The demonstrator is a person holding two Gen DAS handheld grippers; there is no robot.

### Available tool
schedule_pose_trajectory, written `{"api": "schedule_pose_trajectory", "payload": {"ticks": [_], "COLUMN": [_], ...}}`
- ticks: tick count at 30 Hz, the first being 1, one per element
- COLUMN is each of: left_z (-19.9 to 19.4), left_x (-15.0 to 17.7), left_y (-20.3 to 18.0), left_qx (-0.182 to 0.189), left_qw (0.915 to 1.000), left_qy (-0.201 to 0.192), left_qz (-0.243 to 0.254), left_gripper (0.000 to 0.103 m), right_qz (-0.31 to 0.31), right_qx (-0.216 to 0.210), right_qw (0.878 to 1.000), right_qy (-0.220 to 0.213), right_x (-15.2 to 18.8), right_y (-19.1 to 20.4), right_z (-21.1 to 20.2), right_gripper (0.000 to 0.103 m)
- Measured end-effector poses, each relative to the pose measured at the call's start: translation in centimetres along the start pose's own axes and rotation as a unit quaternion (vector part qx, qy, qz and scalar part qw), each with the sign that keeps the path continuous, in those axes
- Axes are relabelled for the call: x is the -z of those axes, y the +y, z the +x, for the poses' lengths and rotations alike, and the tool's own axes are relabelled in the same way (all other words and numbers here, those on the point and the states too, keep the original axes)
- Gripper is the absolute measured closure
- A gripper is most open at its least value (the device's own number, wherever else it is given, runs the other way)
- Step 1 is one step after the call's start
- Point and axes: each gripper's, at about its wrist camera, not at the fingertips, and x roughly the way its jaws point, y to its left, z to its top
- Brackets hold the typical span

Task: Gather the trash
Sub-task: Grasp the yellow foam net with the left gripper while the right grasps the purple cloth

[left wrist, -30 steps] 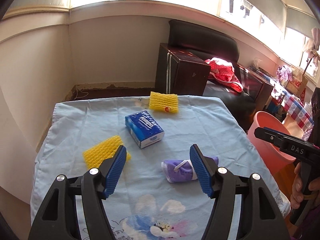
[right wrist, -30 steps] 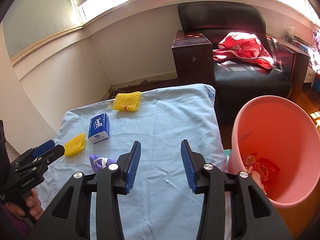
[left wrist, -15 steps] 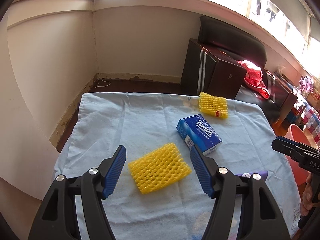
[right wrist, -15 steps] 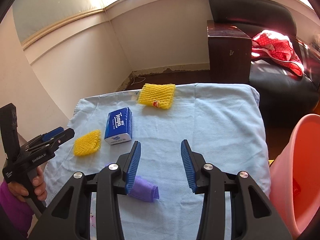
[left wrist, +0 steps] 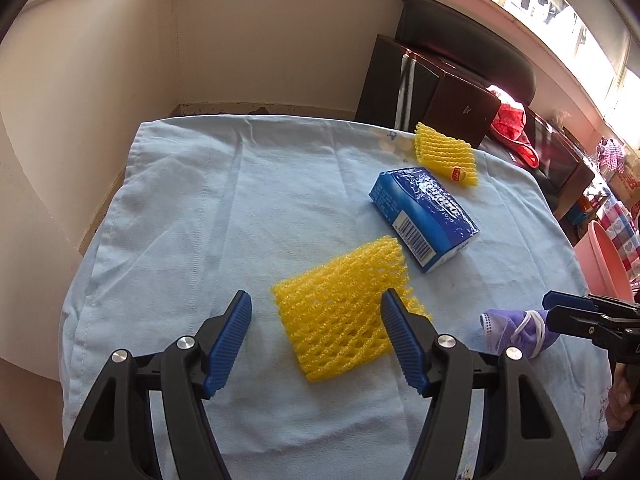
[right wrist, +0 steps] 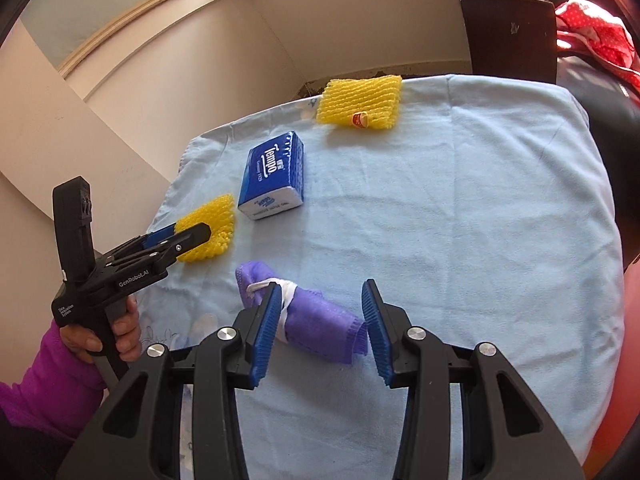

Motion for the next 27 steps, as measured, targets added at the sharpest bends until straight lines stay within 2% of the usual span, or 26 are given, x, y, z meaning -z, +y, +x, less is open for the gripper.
{"api": "schedule_pose_trajectory", "payload": {"ticks": [3, 5, 7, 9, 10, 19, 21, 22, 27], "left_z": [-0.3, -0.5, -0.7, -1.1, -1.3, -3.8, -4.2, -4.4, -5.4], "left_x": [0.6, 0.8, 0.9, 1.0, 1.0, 1.8, 1.9, 2.0, 2.1], "left_y": [-0.7, -1.2, -1.6, -2.0, -2.1, -2.0, -2.0, -2.1, -2.9], "left_qx": [0.0, -0.002, -0.008, -0.019, -0.019, -0.01, -0.008, -0.007, 0.002], "left_qw": [0.9999, 0.9998, 0.9996, 0.9991, 0.999, 0.9991, 0.9991, 0.9991, 0.9988], "left_qy": [0.0, 0.001, -0.003, -0.013, -0.014, -0.03, -0.034, -0.035, -0.044], "left_qz": [0.012, 0.021, 0.026, 0.035, 0.038, 0.026, 0.024, 0.022, 0.023], "left_gripper": [0.044, 0.058, 0.067, 0.09, 0.093, 0.095, 0.095, 0.095, 0.095], "right_qz": [-0.017, -0.029, -0.043, -0.056, -0.06, -0.077, -0.082, -0.084, -0.081], "right_qx": [-0.008, -0.011, -0.01, -0.01, -0.009, 0.022, 0.024, 0.027, 0.028], "right_qw": [1.0, 0.999, 0.998, 0.998, 0.997, 0.997, 0.996, 0.996, 0.996], "right_qy": [0.018, 0.028, 0.037, 0.041, 0.042, 0.018, 0.017, 0.019, 0.002], "right_x": [0.9, 1.6, 2.2, 2.7, 2.8, 3.5, 3.6, 3.8, 4.1], "right_y": [0.9, 1.6, 2.3, 2.9, 3.1, 4.2, 4.3, 4.4, 4.3], "right_z": [0.2, 0.3, 0.4, 0.2, 0.3, 0.3, 0.3, 0.3, -0.6], "right_gripper": [0.06, 0.06, 0.06, 0.061, 0.061, 0.061, 0.069, 0.077, 0.081]}}
